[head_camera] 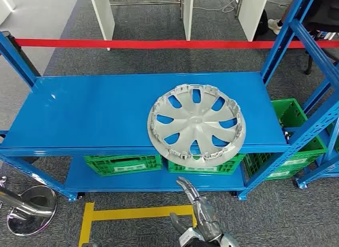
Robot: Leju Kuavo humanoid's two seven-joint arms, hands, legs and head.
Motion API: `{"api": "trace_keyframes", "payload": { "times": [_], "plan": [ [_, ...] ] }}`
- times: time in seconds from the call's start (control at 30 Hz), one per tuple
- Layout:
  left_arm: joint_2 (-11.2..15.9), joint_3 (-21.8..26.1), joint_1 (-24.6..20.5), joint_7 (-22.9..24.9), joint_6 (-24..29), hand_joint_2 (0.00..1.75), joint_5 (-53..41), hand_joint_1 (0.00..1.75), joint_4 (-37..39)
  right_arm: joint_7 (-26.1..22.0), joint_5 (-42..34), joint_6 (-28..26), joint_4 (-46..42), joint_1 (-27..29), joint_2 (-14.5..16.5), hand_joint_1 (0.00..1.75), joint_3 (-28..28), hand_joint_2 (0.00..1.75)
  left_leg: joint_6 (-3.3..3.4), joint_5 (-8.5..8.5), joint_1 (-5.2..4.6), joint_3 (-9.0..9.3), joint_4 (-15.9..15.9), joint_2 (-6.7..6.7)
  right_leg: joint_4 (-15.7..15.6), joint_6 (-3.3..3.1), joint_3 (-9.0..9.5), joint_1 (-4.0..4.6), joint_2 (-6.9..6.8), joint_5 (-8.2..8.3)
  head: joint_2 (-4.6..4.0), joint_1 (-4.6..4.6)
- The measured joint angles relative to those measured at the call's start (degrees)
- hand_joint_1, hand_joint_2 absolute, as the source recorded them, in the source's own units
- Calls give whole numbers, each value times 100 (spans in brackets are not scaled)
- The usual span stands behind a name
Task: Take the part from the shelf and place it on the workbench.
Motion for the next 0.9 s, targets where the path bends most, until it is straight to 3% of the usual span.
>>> {"api": "trace_keyframes", "payload": {
  "times": [0.23, 0.37, 0.53, 0.7, 0.9],
  "plan": [
    [2, -57, -3, 231, -106, 0, -5, 0, 0, 222, 1173, -801, -13, -143, 5, 0, 2, 175, 0, 0, 0, 0, 0, 0, 0, 0, 0, 0, 0, 0, 0, 0],
    [3, -145, -12, 380, -115, 175, -87, 0, 0, 377, 2326, -1136, 59, -223, 93, 0, -57, 175, 0, 0, 0, 1, 0, 0, 0, 0, 0, 0, -1, 0, 0, 0],
    [6, -277, -37, 510, -121, 175, -185, 0, 0, 285, 3821, -1188, 178, -201, 484, 0, -529, 175, 0, 0, 1, 1, -1, 0, 1, 0, -1, 1, -1, 0, 0, -1],
    [21, -380, -50, 595, -137, 175, -243, 0, 0, 461, 4455, -1189, 354, -279, 722, 0, -893, 175, 0, 0, 1, 0, -1, 0, 1, 0, 0, 1, 0, 0, 0, 0],
    [32, -480, -70, 676, -163, 175, -302, 0, 0, 880, 4910, -1191, 691, -463, 772, 0, -1006, 175, 0, 0, 0, 0, 2, 0, 1, 0, 2, 0, 0, 0, 0, 0]
  ]
}}
